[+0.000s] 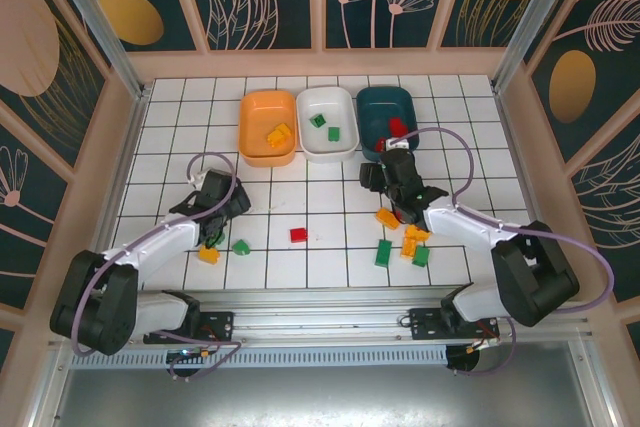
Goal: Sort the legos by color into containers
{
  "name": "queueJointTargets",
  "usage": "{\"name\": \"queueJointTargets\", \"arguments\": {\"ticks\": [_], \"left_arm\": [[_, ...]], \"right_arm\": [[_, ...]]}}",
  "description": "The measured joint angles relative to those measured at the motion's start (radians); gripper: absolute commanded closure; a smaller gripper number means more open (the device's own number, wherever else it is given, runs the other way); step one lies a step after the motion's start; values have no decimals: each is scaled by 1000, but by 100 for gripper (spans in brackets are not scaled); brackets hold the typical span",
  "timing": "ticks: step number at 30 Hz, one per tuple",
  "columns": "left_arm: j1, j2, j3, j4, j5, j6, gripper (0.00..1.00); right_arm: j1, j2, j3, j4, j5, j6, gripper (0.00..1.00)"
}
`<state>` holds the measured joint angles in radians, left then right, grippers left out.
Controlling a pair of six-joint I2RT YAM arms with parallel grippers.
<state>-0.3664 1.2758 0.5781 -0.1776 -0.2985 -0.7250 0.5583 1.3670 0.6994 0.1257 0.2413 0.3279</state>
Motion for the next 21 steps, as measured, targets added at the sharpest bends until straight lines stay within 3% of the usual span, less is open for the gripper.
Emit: {"name": "queueJointTargets", "arguments": {"ticks": [9, 21], "left_arm": [[0, 111, 24, 17, -30, 84, 15], [1, 208, 60, 31, -49, 134, 33]], "right_arm": [[0, -16, -5, 17, -7, 0, 33], [0, -18, -9, 20, -7, 0, 35]]}}
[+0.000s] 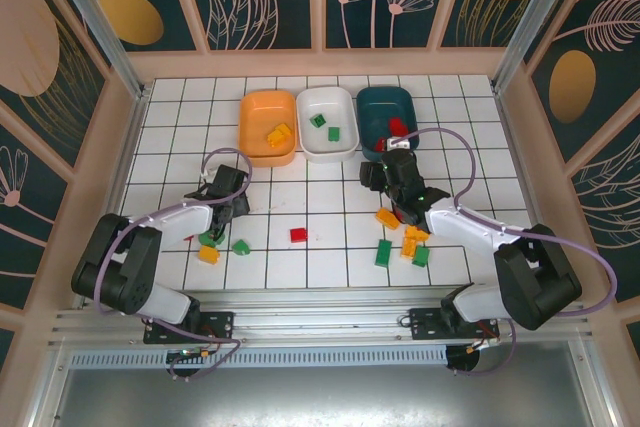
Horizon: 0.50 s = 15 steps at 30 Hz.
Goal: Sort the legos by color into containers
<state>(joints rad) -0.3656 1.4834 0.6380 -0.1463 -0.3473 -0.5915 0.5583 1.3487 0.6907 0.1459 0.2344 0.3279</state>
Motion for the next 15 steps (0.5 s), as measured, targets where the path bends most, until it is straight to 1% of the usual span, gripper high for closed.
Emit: {"name": "queueJointTargets", "arguments": {"ticks": [2, 5, 8, 10, 13, 15], "left_arm": [[0, 1, 0, 4, 3, 2, 36], [0, 8, 0, 8, 10, 8, 50], [0, 19, 0, 14, 18, 8, 52], [0, 23, 4, 16, 25, 8, 57], [0, 39, 19, 28, 33, 13, 67], [0, 51, 31, 35, 42, 12, 70]], "right_arm": [[0, -2, 0, 1, 0, 0, 36], [0, -5, 0, 1, 0, 0, 36], [0, -6, 0, 1, 0, 0, 37], [0, -7, 0, 1, 0, 0, 38], [0, -17, -4, 2, 0, 0, 38], [0, -22, -7, 2, 0, 0, 38]]}}
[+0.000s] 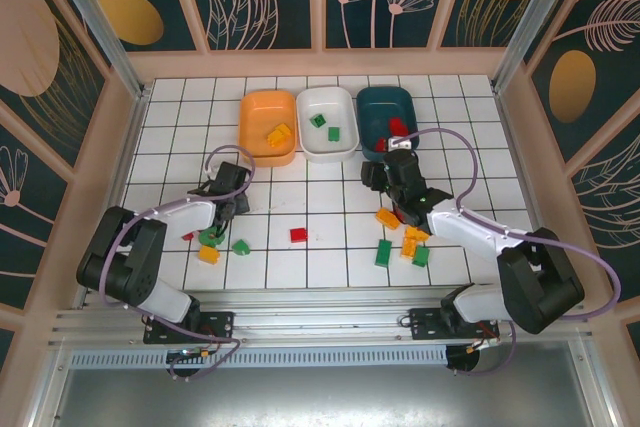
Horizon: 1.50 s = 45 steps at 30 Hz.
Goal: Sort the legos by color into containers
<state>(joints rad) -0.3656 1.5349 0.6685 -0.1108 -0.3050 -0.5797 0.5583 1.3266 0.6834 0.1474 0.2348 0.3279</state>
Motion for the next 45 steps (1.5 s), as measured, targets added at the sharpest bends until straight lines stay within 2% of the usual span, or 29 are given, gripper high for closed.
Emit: {"name": "queueJointTargets", "arguments": {"ticks": [5, 10, 17, 21, 25, 31, 33, 36, 40, 42, 45], "left_arm": [[-3, 2, 13, -2, 38, 0, 72], [-46, -16, 82, -49, 67, 0, 73], [-66, -8, 334, -66, 74, 20, 75], [-63, 141, 550, -63, 60, 53, 79], [-45, 322, 718, -74, 71, 76, 77], [-5, 517, 929, -173, 89, 104, 42], [1, 551, 987, -197, 88, 115, 25], [2, 559, 1028, -224, 89, 126, 16], [2, 546, 1032, -229, 88, 128, 15], [2, 501, 973, -220, 88, 127, 13], [2, 341, 774, -177, 80, 116, 8]], "right_arm": [[0, 0, -2, 3, 0, 0, 39], [0, 0, -6, 5, 0, 0, 39], [0, 0, -6, 7, 0, 0, 39], [0, 0, -8, 7, 0, 0, 39], [2, -2, -19, 10, 3, 0, 39], [6, -11, -26, 12, 8, 0, 37], [8, -11, -26, 12, 10, 0, 37], [10, -13, -27, 13, 12, 0, 36], [26, -23, -27, 14, 31, -1, 36], [48, -26, -27, 14, 46, -4, 36], [106, -25, -26, 21, 54, -12, 36]]}}
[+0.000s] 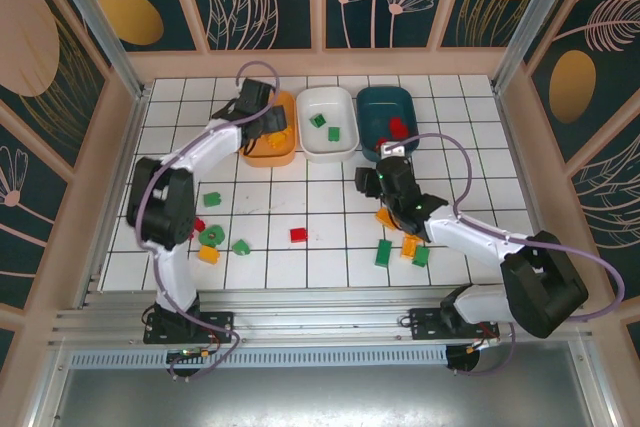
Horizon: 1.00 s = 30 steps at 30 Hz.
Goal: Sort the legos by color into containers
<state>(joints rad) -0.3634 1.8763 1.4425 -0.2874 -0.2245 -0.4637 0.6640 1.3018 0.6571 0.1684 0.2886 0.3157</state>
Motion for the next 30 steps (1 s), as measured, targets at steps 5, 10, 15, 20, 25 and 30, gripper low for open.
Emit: {"name": "queueJointTargets", "arguments": {"ticks": [5, 10, 15, 20, 25, 30], "left_arm": [[22, -432, -451, 139, -21, -103, 2], [103, -723, -759, 174, -21, -213, 1], [226, -895, -885, 143, 9, -276, 2], [240, -949, -870, 141, 36, -291, 2], [243, -949, -856, 140, 54, -294, 2], [246, -953, -855, 140, 65, -299, 2]], "right_arm": [[206, 111, 85, 16, -60, -60, 32], [444, 351, 288, 7, -177, -155, 30], [542, 545, 444, -22, -270, -208, 30], [560, 692, 587, -89, -345, -241, 30], [569, 760, 644, -120, -387, -256, 35], [574, 808, 674, -124, -392, -259, 50]]}}
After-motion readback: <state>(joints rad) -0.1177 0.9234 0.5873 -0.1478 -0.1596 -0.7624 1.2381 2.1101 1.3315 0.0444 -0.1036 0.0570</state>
